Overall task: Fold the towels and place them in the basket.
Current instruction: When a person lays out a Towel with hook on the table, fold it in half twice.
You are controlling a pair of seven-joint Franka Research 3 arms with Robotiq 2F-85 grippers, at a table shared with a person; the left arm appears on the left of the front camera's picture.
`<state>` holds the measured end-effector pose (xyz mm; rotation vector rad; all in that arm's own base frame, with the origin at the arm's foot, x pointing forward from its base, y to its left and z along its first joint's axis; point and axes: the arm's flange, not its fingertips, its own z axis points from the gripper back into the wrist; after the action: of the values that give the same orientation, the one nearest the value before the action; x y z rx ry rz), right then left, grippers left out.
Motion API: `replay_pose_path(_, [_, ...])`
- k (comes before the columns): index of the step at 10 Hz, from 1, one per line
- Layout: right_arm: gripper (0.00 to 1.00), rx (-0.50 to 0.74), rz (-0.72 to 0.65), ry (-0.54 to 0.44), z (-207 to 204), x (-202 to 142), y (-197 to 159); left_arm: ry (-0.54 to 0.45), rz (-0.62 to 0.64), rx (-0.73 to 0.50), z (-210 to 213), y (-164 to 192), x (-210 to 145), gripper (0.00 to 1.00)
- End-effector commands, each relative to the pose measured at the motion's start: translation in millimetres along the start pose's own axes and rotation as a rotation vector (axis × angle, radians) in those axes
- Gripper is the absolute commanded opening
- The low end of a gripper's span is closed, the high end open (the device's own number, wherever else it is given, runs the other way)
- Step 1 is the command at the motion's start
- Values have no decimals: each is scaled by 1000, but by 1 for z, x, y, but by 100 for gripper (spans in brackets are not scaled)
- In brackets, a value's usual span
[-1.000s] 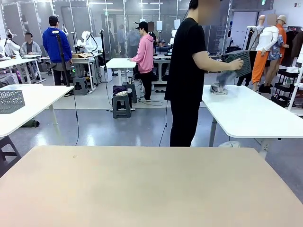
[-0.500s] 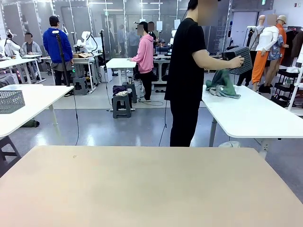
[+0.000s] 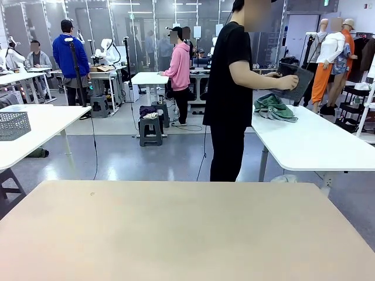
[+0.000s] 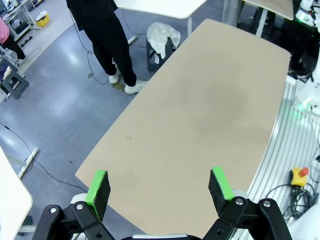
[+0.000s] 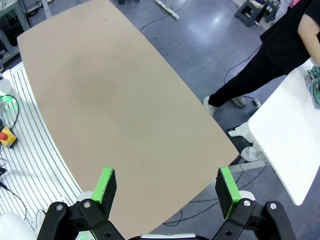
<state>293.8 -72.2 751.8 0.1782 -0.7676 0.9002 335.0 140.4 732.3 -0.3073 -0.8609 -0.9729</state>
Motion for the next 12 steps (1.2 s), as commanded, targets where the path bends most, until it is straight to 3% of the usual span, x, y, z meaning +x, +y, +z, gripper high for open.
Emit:
replay_pose_path(1, [100,10,15,-5,0,0,0,2,6,-27,3,0,4,100])
replay_pose_path(12, [100,10,-5,10,-1,-2,1,5,-9,-41,-7,-8,8,100])
